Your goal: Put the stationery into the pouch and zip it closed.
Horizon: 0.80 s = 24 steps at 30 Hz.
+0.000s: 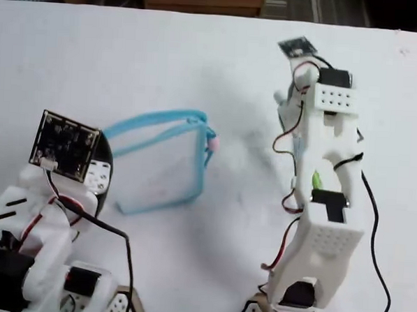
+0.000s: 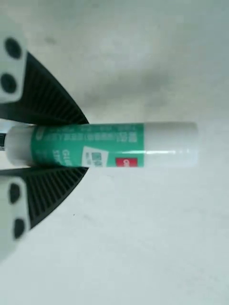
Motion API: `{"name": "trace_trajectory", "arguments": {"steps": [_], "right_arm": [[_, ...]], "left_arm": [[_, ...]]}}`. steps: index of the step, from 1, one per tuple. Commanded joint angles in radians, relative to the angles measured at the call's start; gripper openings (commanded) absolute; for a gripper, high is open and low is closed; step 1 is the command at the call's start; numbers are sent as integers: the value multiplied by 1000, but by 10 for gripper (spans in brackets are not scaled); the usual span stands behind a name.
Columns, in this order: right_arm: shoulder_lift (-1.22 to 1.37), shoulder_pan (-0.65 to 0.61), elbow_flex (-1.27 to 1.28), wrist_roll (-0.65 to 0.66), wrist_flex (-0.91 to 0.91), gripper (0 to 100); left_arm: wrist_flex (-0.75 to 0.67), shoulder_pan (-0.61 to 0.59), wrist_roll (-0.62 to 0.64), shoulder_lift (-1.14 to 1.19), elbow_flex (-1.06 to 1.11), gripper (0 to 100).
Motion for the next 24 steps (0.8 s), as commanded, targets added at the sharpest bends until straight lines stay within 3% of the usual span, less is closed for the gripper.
{"name": "trace_trajectory", "arguments": {"steps": [1,7,16,20,24], "right_arm": [[-93,-50,-75,-80,10,17],[-119,-111,-164,-276,-84,17],[-358,-117,-468,-698,-82,17],[-507,-208,-560,-829,-82,17],[-622,-423,-569,-862,-61,17]], "left_arm": [[18,13,-5,7,9,22],[18,13,-5,4,8,22],[20,13,-5,5,8,22],[18,13,-5,7,8,22],[18,13,-5,7,8,22]]}}
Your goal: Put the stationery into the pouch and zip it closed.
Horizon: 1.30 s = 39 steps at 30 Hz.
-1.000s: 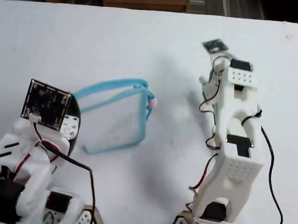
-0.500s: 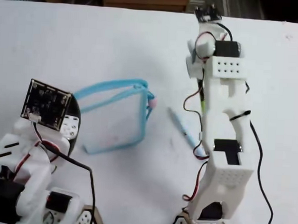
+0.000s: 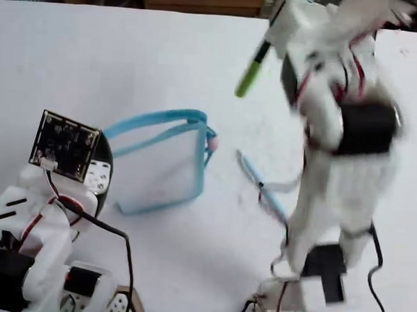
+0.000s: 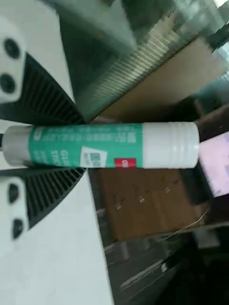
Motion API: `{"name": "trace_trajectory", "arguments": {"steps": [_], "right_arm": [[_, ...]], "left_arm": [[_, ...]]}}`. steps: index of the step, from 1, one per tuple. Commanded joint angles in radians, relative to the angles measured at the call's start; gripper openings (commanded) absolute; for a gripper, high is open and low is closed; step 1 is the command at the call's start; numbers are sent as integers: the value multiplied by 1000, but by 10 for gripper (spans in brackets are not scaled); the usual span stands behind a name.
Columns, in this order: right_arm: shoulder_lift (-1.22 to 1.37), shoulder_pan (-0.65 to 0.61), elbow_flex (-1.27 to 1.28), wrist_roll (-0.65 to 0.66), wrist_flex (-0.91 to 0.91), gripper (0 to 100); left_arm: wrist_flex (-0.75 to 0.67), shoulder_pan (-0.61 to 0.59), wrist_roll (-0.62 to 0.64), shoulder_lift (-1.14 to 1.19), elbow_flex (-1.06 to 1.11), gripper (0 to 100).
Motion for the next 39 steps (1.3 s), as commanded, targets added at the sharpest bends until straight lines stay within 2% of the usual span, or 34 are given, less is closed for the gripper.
{"name": "trace_trajectory", "arguments": {"steps": [1,3,8,12,13,15,17,19,23,25,27,30,34,37,39], "right_arm": [[-105,-185,-29,-26,24,17],[-116,-254,8,-25,50,17],[-139,-254,64,-26,186,17],[-262,-255,77,-17,357,17],[-303,-254,98,-3,367,17],[-417,-229,180,106,364,17],[-542,-216,328,199,364,17],[-677,-208,540,236,364,16],[-941,-225,1042,250,363,16],[-1033,-277,1247,253,344,16],[-1104,-295,1347,275,257,16],[-1142,-271,1352,299,10,16],[-1142,-268,1386,292,-354,17],[-1142,-309,1510,212,-688,17],[-1139,-320,1608,209,-911,17]], "left_arm": [[18,13,-5,7,8,22],[18,13,-5,7,8,22],[21,13,-5,7,8,22],[20,13,-5,7,8,22],[20,13,-5,7,8,22],[20,13,-5,7,8,22],[18,13,-5,7,8,22],[18,13,-5,7,8,22],[18,13,-5,7,8,22],[18,13,-5,7,8,22],[18,13,-5,7,8,22],[18,13,-5,7,8,22],[17,13,-5,8,8,22],[5,13,-5,8,9,22],[5,13,-5,8,9,22]]}}
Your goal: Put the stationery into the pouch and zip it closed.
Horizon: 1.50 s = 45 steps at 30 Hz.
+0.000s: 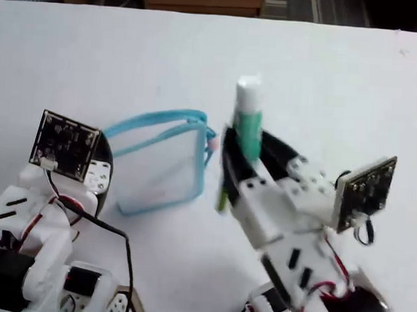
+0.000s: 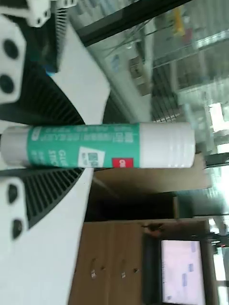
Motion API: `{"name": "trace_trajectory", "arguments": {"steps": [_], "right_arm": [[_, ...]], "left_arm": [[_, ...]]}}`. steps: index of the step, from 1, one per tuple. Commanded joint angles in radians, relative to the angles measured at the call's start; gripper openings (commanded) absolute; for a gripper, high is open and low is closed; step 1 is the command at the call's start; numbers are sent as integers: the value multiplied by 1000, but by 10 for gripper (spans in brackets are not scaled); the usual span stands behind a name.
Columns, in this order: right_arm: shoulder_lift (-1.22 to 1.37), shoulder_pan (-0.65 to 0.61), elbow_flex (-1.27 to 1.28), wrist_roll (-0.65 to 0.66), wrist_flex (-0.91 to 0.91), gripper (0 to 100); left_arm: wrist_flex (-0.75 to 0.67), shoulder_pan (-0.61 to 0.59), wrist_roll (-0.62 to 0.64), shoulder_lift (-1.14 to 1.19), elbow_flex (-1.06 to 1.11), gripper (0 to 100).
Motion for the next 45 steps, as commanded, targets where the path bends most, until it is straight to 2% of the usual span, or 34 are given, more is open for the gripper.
{"name": "trace_trajectory", "arguments": {"steps": [1,3,10,14,20,27,31,34,36,38,42,45], "right_arm": [[4,-16,137,-17,-458,17],[21,-16,196,26,-596,17],[137,-44,199,84,-805,17],[182,-94,186,84,-814,17],[243,-99,253,87,-822,17],[246,-105,422,233,-934,17],[245,-137,488,292,-921,17],[245,-183,482,322,-846,22],[245,-214,473,345,-805,70],[243,-231,470,353,-794,114],[245,-236,466,351,-745,94],[245,-236,466,351,-705,119]], "left_arm": [[5,13,-5,8,9,22],[8,13,-5,8,9,22],[5,13,-5,8,9,22],[6,13,-5,8,9,22],[5,13,-5,8,9,22],[5,13,-5,8,9,22],[5,13,-5,8,9,22],[6,13,-5,8,9,22],[8,13,-5,8,9,22],[8,13,-5,8,9,22],[8,13,-5,8,9,22],[6,13,-5,8,9,22]]}}
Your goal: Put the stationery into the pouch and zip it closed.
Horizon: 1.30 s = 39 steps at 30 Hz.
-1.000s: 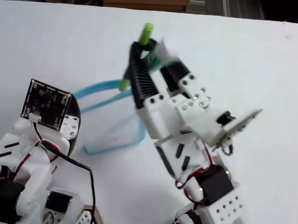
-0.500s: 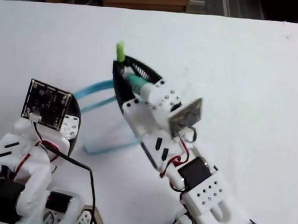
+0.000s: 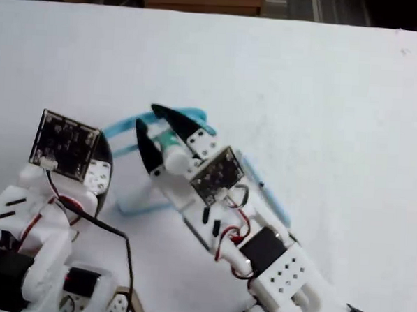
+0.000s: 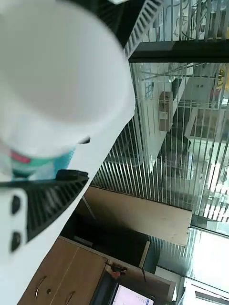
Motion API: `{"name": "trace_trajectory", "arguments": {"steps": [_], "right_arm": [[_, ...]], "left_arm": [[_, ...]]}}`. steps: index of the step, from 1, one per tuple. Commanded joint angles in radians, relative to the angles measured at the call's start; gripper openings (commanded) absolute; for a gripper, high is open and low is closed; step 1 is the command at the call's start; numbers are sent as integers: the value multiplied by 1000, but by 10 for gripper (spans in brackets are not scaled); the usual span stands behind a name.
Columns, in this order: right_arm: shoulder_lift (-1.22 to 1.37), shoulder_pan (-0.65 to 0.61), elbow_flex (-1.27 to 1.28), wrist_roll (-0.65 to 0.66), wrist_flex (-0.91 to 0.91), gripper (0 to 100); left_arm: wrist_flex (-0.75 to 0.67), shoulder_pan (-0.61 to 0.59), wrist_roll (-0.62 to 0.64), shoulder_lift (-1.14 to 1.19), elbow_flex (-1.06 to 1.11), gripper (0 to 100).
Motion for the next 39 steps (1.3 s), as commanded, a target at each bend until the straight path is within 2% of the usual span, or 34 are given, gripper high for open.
{"name": "trace_trajectory", "arguments": {"steps": [1,4,7,9,17,21,23,28,31,35,39], "right_arm": [[7,-7,-29,8,44,135],[7,-7,-60,5,82,125],[10,-7,-121,3,116,7],[15,-5,-163,3,130,34],[24,-7,-275,3,156,16],[128,-2,-358,3,162,16],[226,-1,-420,-15,211,16],[464,25,-654,-181,378,16],[524,35,-730,-184,466,17],[527,41,-727,-183,487,17],[521,36,-733,-183,584,38]], "left_arm": [[5,13,-5,8,9,22],[5,13,-5,8,9,22],[5,13,-5,8,9,22],[5,13,-5,8,9,22],[9,13,-5,8,9,22],[6,13,-5,7,5,22],[5,13,-5,7,5,22],[5,12,-5,5,8,22],[5,12,-5,7,8,22],[8,10,-5,5,8,22],[5,-10,-5,7,8,22]]}}
